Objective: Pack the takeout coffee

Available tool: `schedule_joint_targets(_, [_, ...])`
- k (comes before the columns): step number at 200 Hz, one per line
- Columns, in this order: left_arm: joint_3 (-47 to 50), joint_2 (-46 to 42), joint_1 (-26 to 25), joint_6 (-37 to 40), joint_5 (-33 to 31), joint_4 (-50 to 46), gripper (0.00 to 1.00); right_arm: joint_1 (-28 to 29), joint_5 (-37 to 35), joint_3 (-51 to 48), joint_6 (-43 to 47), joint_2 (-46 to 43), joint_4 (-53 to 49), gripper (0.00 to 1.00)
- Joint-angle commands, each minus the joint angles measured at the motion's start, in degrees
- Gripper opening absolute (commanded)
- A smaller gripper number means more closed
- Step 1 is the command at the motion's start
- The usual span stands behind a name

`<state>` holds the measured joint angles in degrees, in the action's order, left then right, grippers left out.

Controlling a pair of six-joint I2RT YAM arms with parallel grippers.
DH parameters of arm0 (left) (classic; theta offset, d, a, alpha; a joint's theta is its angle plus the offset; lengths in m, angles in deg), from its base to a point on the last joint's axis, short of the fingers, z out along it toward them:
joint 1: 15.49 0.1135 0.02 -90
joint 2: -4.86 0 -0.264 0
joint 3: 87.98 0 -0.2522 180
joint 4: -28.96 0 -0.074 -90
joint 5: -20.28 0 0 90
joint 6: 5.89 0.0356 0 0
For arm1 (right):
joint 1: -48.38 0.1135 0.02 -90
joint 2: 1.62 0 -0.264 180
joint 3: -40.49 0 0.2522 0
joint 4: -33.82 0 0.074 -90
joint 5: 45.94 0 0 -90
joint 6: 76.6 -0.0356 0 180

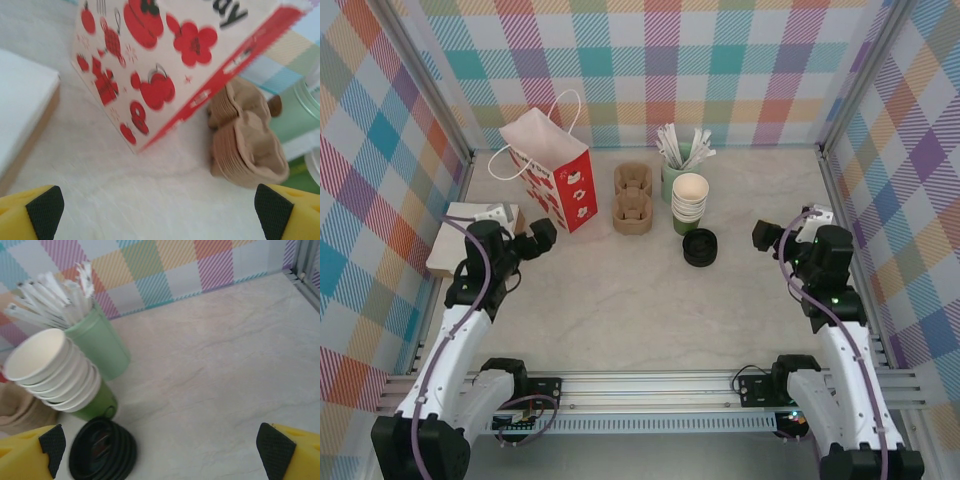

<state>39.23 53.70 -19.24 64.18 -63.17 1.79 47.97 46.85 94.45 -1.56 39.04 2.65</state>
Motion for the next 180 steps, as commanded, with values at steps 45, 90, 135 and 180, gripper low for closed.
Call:
schedule_joint_targets(45, [4.66,0.30,-1.12,-14.88,19.21,-0.05,0.98,-0.34,14.91,20.98,-12.80,11.95,-25.02,0.92])
schedule_joint_targets(90, [5.35,2.58,-2.05,-15.38,19.87,2.01,0.97,-0.05,19.50,30.42,-14.05,24.69,-25.90,0.78])
schedule_joint_targets(135, [5.80,4.04,-2.67,-15.58,19.15,2.29,0.97,1.39,21.15,40.20,-12.48,39.08,-28.64,0.69])
schedule_joint_targets(180, [5.76,5.14,-3.03,-15.94,18.48,2.86,0.96,5.25,18.72,49.85,-9.52,50.21,-32.32,0.60])
